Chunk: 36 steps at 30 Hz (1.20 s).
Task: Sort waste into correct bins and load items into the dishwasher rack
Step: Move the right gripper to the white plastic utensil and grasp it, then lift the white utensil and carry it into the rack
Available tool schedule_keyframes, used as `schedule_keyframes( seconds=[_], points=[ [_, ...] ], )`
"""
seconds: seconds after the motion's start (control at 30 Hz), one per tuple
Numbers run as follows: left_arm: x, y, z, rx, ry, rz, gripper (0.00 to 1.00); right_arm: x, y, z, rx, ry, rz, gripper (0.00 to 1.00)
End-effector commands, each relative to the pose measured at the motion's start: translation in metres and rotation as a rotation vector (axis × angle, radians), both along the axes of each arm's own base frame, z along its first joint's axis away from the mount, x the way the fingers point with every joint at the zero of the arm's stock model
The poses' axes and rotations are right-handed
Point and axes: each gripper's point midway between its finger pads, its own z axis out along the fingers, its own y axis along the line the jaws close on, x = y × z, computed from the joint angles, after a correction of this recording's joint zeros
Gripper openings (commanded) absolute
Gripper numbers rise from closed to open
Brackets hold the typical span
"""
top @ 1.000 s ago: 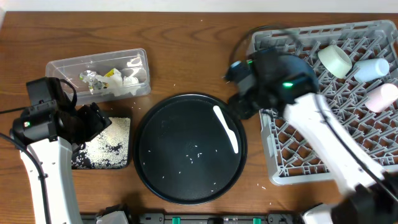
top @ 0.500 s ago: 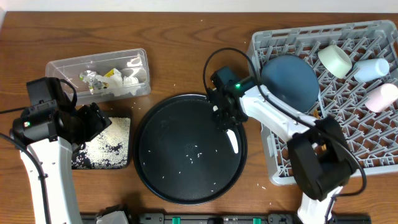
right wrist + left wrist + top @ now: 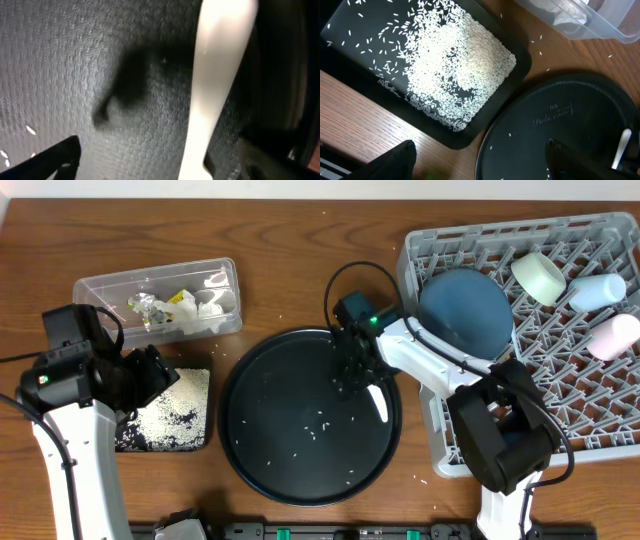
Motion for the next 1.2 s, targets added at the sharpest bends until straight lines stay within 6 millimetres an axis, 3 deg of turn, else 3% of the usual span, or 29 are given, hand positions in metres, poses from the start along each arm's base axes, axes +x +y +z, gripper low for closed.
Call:
schedule_keyframes(
  seconds=[0.0, 0.1, 0.5, 0.77, 1.17],
  points=[
    [0.001, 0.001, 0.001, -0.002, 0.000, 0.016, 0.84, -0.011, -0.001, -0.018, -0.013, 0.057, 0.001, 0.86],
    [0.001, 0.001, 0.001, -0.002, 0.000, 0.016, 0.84, -0.010, -0.003, -0.018, -0.024, 0.055, -0.025, 0.72],
    [0.001, 0.001, 0.001, -0.002, 0.000, 0.016, 0.84, 0.000, -0.020, -0.019, -0.186, -0.048, -0.113, 0.38],
    [0.001, 0.001, 0.001, -0.002, 0.000, 0.016, 0.83, -0.005, -0.012, -0.019, -0.188, -0.054, -0.091, 0.15],
    [0.001, 0.001, 0.001, -0.002, 0.000, 0.016, 0.84, -0.012, -0.012, -0.019, -0.203, -0.037, -0.104, 0.01]
  ],
)
